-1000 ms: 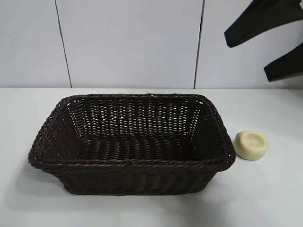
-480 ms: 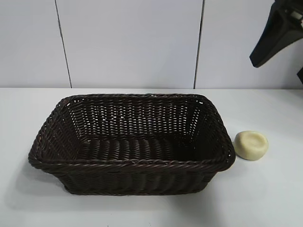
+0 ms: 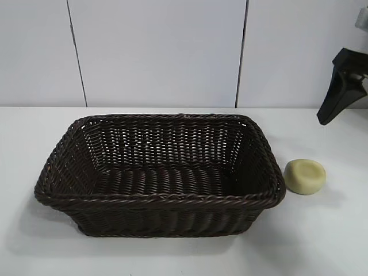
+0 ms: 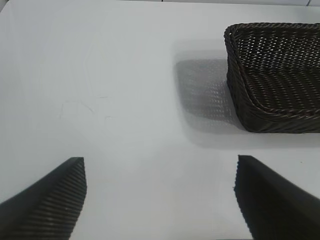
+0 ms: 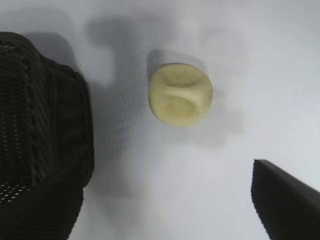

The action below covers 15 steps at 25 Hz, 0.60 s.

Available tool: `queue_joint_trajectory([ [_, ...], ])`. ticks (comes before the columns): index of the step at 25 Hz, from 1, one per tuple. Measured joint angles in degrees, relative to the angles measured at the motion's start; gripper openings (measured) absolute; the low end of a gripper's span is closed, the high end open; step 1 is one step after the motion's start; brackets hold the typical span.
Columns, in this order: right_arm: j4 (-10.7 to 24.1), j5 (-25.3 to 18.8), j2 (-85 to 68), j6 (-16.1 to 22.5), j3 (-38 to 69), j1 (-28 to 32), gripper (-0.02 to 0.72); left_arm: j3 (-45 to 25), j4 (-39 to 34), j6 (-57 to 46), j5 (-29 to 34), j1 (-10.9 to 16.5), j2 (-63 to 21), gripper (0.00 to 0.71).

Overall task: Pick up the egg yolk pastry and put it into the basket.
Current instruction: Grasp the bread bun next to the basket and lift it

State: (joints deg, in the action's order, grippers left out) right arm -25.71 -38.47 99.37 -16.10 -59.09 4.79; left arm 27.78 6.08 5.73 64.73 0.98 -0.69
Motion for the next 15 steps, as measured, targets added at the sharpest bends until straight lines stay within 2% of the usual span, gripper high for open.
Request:
queue_joint_trajectory([
  [3,-2.51,0.96,2.71,-1.09,-0.31,0.00,0.655,0.00,0.00,0.00,0.00,0.00,0.00,0.592],
  [9,-9.86,2.17,5.65,-6.93,-0.37,0.00,0.655,0.00,0.00,0.00,0.00,0.00,0.00,0.592],
  [15,-11.57,3.66,6.95,-8.23,-0.54,0.00,0.655,0.00,0.00,0.05,0.00,0.00,0.00,0.592],
])
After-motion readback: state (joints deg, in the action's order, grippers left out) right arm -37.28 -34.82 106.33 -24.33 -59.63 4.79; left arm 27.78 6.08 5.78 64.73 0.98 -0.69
